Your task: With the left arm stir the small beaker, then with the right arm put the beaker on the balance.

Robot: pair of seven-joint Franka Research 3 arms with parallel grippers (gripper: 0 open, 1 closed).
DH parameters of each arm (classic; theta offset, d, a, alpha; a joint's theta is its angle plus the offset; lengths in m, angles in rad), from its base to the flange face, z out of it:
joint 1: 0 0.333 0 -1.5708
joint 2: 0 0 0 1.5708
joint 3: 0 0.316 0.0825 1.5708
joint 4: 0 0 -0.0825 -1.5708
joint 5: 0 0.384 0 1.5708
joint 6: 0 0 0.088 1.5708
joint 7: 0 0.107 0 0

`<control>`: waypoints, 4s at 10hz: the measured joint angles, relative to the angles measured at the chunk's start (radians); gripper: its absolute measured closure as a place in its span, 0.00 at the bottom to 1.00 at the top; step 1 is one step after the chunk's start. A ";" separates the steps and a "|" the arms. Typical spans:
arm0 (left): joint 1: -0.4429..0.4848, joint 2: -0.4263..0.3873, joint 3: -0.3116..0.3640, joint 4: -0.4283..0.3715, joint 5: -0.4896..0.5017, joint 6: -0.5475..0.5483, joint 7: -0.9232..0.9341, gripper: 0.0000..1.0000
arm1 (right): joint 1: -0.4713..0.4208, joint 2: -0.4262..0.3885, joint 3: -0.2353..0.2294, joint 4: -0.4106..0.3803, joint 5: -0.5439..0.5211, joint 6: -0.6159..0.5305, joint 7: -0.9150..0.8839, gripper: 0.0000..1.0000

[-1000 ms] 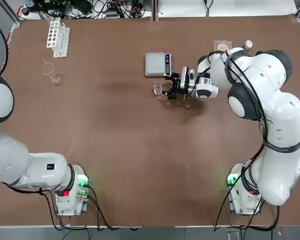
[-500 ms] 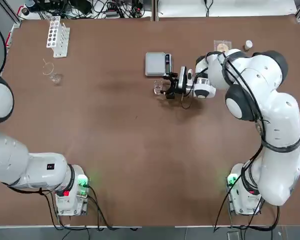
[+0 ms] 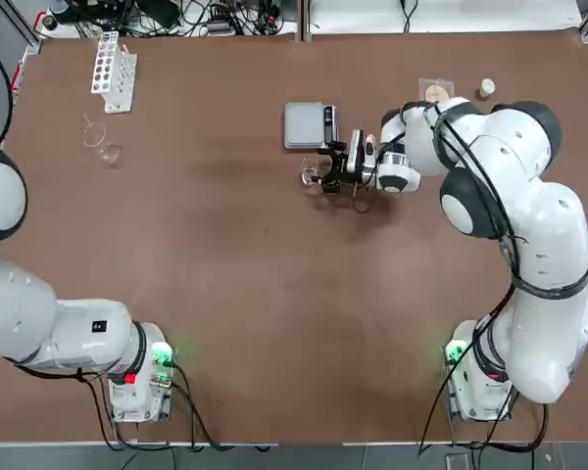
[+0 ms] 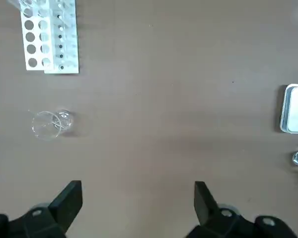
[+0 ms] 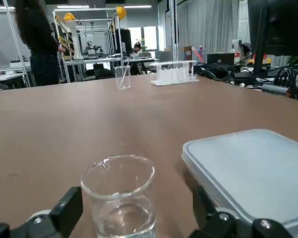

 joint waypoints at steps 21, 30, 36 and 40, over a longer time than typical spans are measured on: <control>-0.002 0.000 -0.001 0.005 0.000 0.006 0.000 0.00 | 0.001 -0.050 0.022 0.023 0.014 0.000 0.058 0.43; -0.002 0.000 -0.001 0.005 0.000 0.010 0.001 0.00 | -0.053 -0.086 0.004 0.128 0.015 0.101 0.151 0.43; -0.002 0.000 -0.001 0.006 0.000 0.012 0.001 0.00 | -0.079 0.008 0.005 0.244 0.015 0.154 0.157 0.43; -0.001 0.000 -0.001 0.006 0.000 0.012 0.001 0.00 | -0.084 0.062 0.006 0.302 0.015 0.177 0.163 0.43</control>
